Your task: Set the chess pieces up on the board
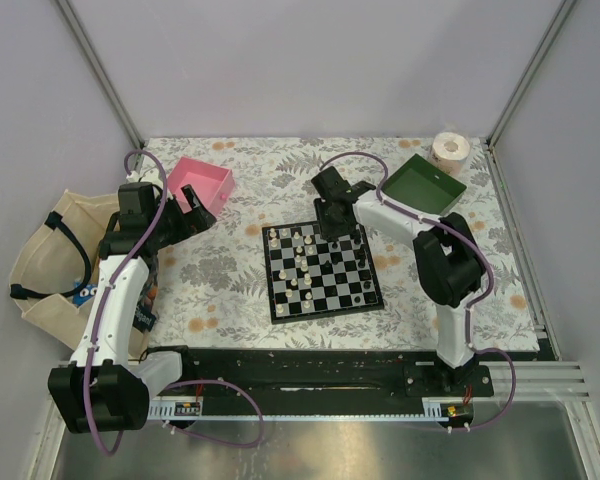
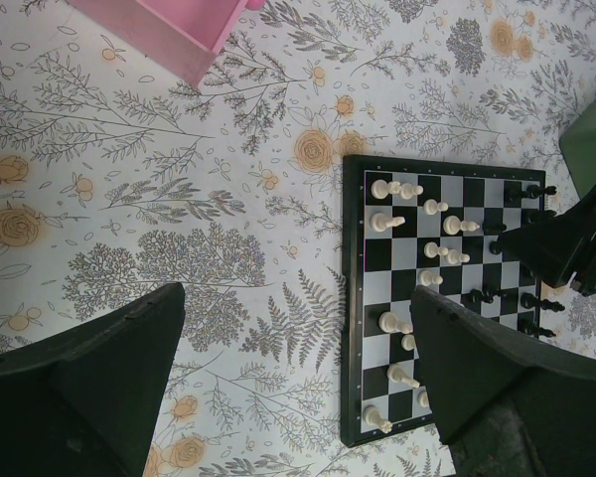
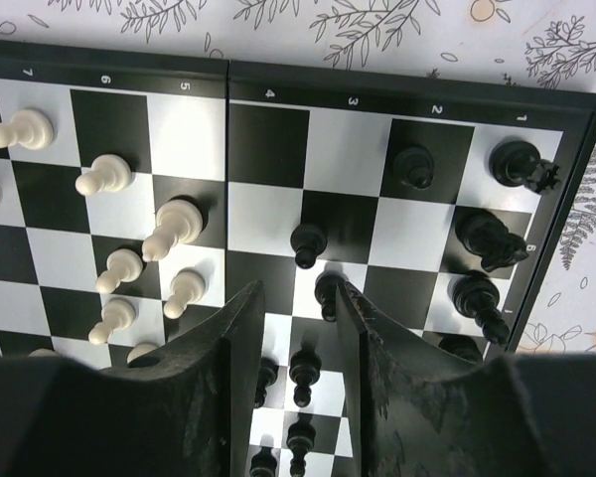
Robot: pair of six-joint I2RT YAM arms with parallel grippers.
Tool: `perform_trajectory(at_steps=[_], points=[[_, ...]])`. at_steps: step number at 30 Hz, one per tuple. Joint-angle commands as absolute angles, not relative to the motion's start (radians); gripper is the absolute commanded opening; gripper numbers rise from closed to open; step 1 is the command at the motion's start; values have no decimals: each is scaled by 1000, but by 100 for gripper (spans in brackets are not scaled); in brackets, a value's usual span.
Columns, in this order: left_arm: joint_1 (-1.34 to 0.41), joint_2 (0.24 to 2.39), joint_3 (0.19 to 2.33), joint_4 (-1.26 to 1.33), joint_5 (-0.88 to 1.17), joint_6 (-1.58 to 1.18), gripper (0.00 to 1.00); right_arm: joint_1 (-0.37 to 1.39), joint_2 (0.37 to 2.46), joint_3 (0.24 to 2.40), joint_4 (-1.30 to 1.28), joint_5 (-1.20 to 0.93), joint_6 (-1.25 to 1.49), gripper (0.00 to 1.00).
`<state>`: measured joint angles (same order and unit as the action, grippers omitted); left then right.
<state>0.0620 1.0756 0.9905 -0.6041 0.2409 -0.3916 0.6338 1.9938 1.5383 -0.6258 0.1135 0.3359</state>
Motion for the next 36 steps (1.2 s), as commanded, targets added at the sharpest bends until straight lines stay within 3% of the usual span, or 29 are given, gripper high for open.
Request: perform_trajectory(at_steps=[1,12,22,36], points=[[69,1069,1003,-574,265,-380,99,626,2016,1594,-627,109,314,43],[69,1071,1003,-575,264,-382,99,626,2049,1612,-618,107,313,33],[69,1068,1003,-572,267,-380,99,614,2065,1620,-617,121,302,32],[69,1069,1003,-574,270,-380,99,607,2059,1628,-617,113,311,15]])
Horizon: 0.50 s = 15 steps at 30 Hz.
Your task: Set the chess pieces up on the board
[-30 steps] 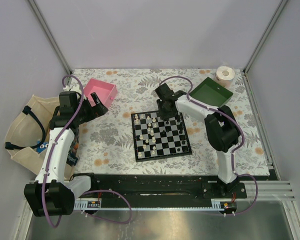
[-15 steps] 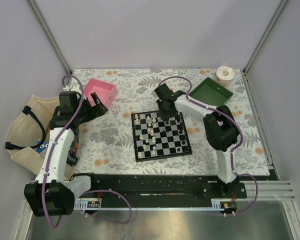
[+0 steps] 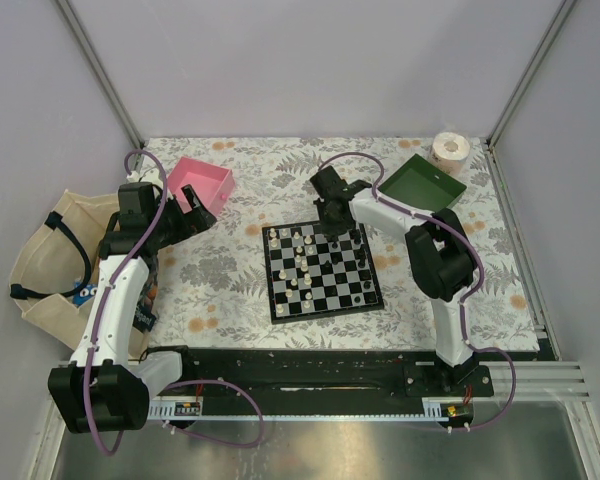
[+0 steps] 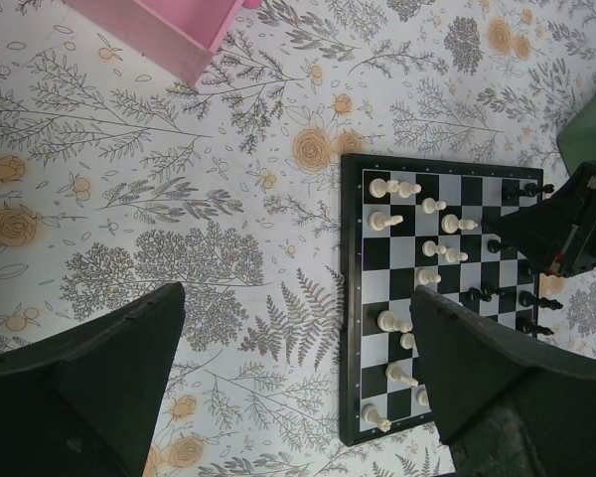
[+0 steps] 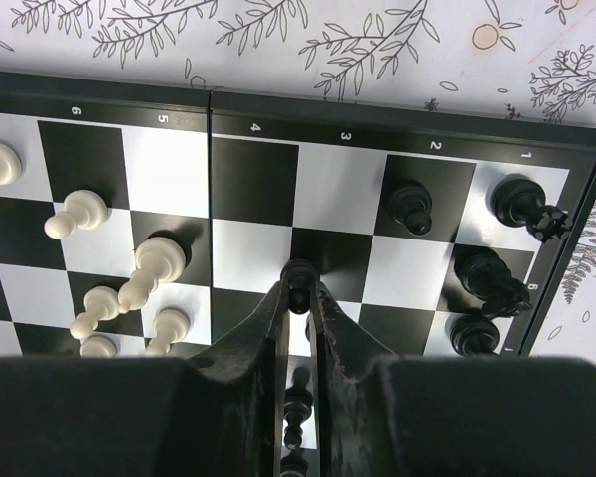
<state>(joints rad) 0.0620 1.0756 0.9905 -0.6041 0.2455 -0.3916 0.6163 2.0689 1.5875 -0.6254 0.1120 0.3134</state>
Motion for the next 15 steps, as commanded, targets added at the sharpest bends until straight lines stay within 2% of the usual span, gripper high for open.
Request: perform_trajectory(at_steps=[1,15], points=[[69,1071,1003,-574,270,-380,99,604,2051,1623,-618,118,313,15],[71,1071,1003,-572,273,-382,99,574,1973,1537,-598,156,334,13]])
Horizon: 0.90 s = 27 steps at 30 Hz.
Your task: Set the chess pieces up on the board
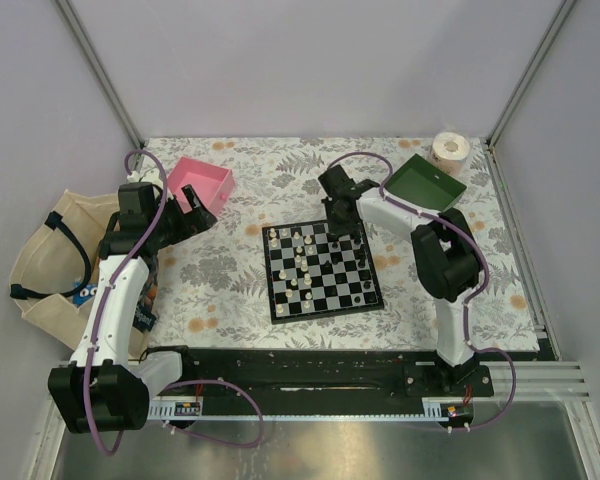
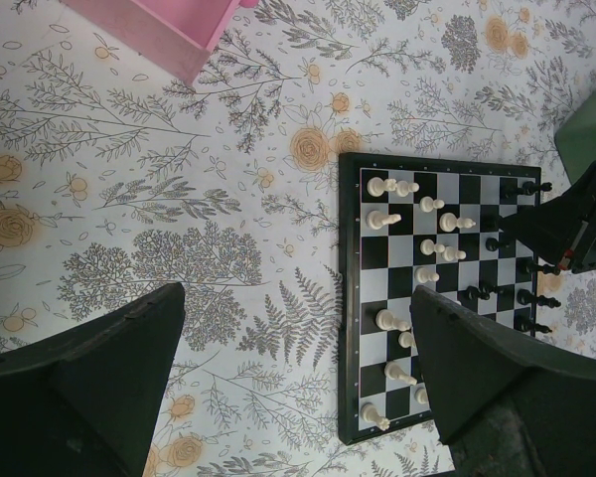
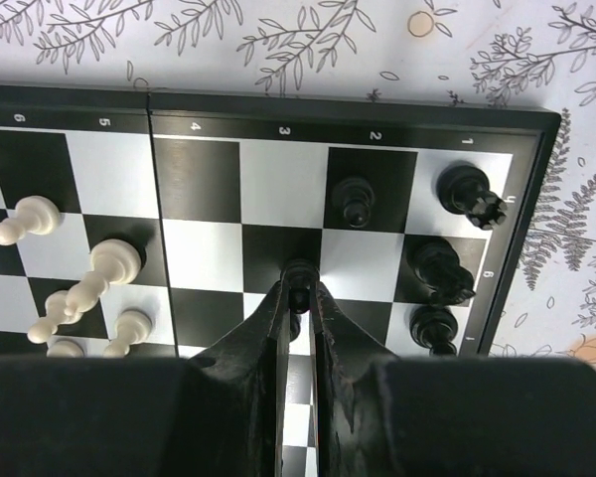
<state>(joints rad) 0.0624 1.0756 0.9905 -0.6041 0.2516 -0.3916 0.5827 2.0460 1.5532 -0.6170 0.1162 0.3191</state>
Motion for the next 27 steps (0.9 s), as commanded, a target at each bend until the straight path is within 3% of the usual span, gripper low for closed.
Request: perform_trajectory(at_steps=[1,27], points=[[69,1071,1003,-574,275,-382,99,571,1967,1532,-595,160,337,13],[69,1074,1003,-574,273,-382,99,554,1968,1514,-592,202,353,13]])
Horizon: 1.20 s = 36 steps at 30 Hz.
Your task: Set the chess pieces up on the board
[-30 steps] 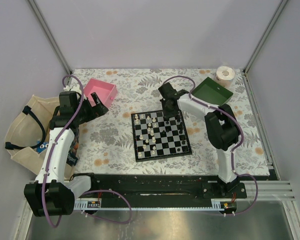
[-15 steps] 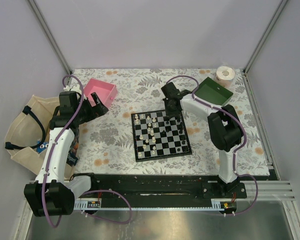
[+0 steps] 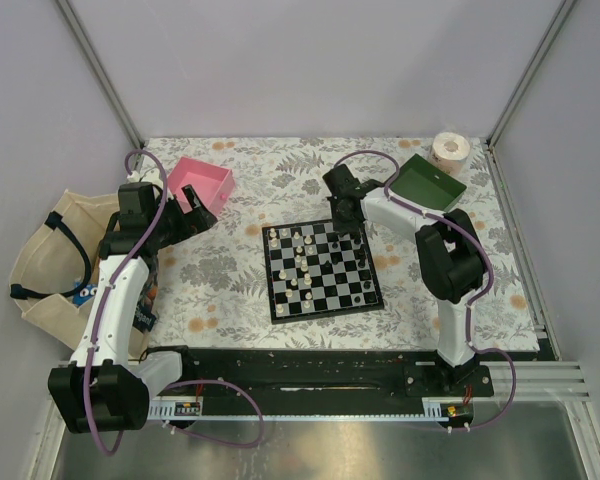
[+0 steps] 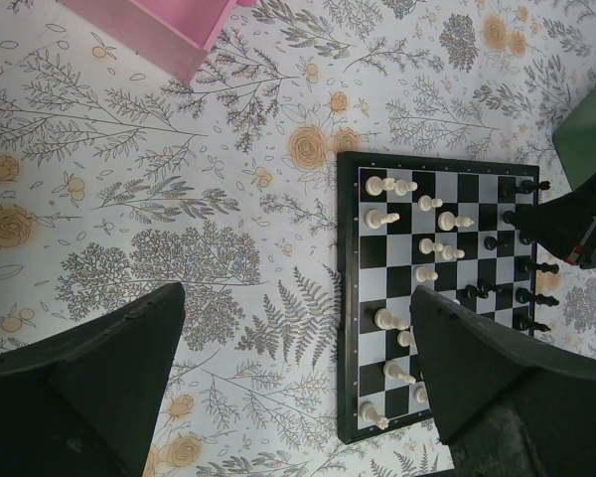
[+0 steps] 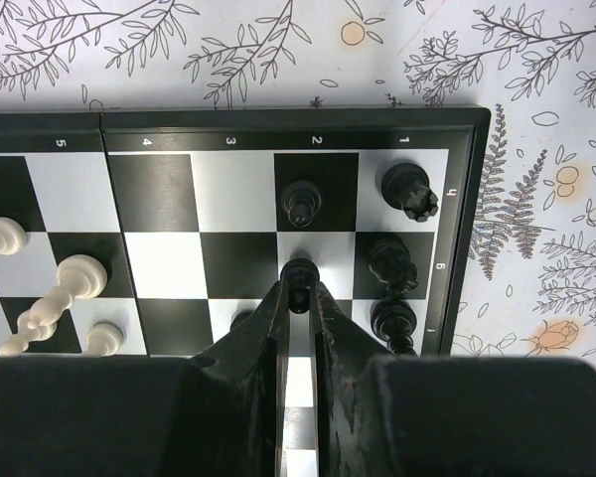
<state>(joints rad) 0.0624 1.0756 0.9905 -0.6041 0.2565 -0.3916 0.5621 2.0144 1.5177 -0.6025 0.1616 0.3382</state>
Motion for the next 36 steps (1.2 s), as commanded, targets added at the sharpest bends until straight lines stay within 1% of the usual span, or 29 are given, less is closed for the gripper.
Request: perform_trajectory(at_steps=[1,8,18,22,27,30,32,36], points=[[69,1074,1005,-574,275,-382,99,552,1968,1513,-592,198,353,13],[69,1074,1003,-574,276,-382,99,551,1980,1514,-592,181,353,13],[71,1072,1003,-574,275,-380,99,548,1991,1508,-594,190,360,15],[69,1074,1003,-574,276,-380,99,546,1987,1505,-594,193,359,18],[71,1074,1003,-574,278,-380,99,546,1976,1513,-594,173,348,25],[69,1074,1003,-575,276,-380,99,546,1968,1513,-595,163,345,27],[69,1074,1003,-574,278,-380,99,545,1959,1513,-594,160,342,31],[71,1074,1003,-574,276,-380,99,546,1925,1509,-595,152,336,32]])
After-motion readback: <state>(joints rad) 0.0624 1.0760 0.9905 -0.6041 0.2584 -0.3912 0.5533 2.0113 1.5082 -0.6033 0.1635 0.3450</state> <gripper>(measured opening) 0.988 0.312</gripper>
